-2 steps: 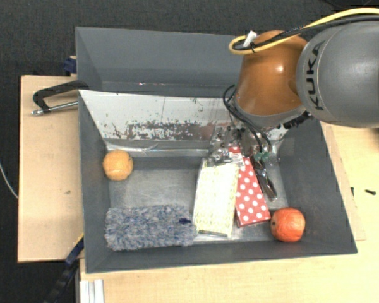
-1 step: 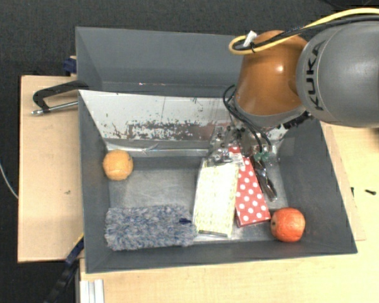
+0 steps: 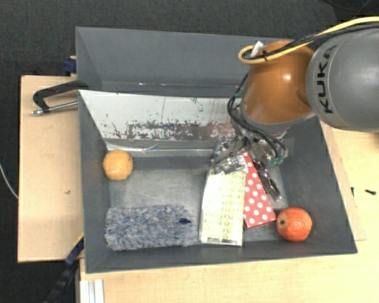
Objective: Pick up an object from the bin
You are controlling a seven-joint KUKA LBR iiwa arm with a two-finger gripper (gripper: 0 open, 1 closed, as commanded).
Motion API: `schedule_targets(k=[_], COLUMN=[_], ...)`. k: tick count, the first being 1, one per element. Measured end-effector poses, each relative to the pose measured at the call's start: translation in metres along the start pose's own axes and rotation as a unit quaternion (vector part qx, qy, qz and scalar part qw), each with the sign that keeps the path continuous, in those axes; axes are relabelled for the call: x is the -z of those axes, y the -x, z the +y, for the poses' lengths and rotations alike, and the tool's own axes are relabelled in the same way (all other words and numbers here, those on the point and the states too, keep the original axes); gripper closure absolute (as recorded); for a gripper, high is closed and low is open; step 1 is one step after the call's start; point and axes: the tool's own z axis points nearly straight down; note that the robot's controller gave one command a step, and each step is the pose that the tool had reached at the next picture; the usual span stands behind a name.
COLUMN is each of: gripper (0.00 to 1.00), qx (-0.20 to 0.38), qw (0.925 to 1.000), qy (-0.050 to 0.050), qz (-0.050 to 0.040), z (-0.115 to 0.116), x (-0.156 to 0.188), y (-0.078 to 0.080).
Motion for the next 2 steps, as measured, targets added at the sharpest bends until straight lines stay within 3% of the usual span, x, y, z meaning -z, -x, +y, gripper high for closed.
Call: schedule_targets(k=[1, 2], gripper=[1.00, 1.00], qx=[-0.002, -0.049], qw=[1.0000, 0.9988], qy=[-0.001, -0.002], qz=[0.0005, -0.0030], z=[-0.001, -0.014], x=[0.025, 0.058], y=[0.000, 0.009])
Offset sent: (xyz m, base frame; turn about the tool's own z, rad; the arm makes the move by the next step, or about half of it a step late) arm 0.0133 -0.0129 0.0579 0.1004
